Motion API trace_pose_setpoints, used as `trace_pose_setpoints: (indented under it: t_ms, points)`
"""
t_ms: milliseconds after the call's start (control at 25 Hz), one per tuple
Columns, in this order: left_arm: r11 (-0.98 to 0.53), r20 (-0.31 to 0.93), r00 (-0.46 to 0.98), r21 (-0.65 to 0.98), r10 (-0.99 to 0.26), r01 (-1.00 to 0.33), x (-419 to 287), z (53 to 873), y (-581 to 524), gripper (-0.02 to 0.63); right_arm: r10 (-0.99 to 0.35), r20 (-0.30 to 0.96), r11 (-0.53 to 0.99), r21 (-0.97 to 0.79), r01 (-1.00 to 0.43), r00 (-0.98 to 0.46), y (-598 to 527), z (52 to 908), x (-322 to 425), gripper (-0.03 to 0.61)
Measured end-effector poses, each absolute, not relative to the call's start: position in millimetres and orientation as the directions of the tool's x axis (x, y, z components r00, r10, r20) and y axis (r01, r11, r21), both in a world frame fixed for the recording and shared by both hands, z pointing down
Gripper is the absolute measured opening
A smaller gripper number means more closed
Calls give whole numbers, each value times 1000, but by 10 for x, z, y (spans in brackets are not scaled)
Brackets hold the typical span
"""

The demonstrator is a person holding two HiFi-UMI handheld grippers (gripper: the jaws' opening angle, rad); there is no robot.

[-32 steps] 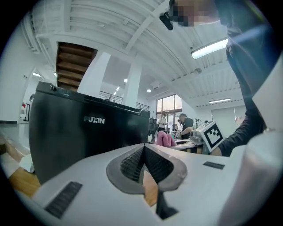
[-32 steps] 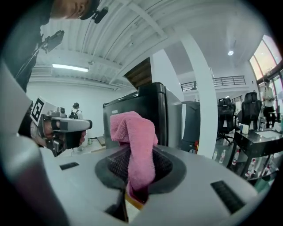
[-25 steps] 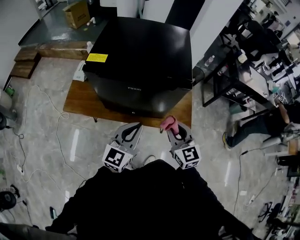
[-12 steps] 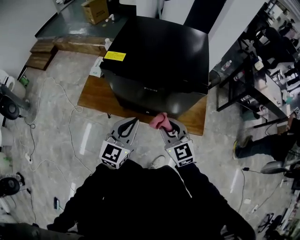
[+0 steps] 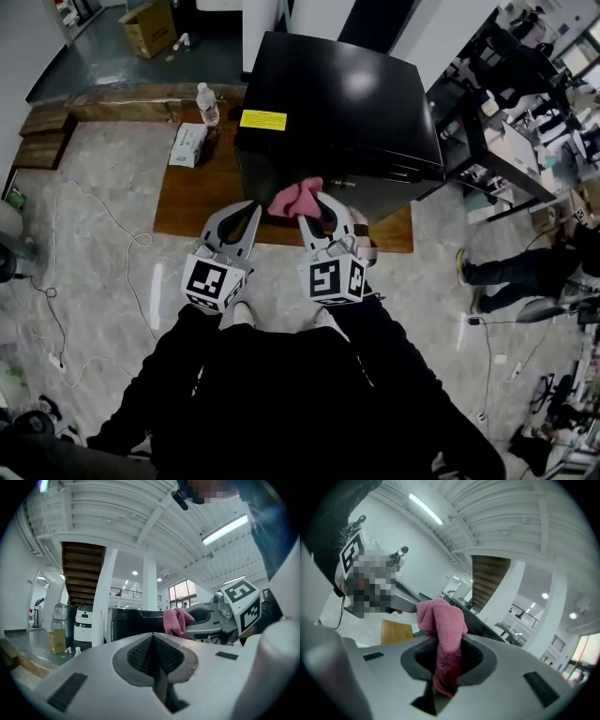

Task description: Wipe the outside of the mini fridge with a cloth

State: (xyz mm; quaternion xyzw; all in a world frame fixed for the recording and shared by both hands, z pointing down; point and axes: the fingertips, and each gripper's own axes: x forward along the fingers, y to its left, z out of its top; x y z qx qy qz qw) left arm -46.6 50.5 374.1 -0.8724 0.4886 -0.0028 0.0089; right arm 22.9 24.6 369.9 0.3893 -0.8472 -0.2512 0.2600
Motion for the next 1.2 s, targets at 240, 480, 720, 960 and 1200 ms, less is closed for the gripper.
trace_pose_setpoints:
  t_ms: [240, 480, 720, 960, 1200]
  points:
    - [-571, -31, 571, -6, -820, -821, -938, 3674, 358, 6, -885, 223, 415, 778, -472, -410, -17, 3653, -257, 84]
    - [-592, -39, 592, -4, -805, -806, -1111, 3755, 191, 6, -922, 194, 335, 835, -436, -336, -129, 3855, -355, 81]
    - [-630, 11, 630, 20, -777, -777, -907, 4088, 181, 6, -913, 211, 361, 816, -452, -348, -77, 4122, -300, 81]
    - [-620, 77, 622, 48, -779, -783, -886, 4672, 89, 6, -883, 305, 448, 774, -447, -357, -160, 4825, -328, 80]
    - [-600, 163, 604, 74, -780, -796, -872, 5365, 82, 6, -835, 414, 544, 722, -428, -363, -159, 5582, -330, 78]
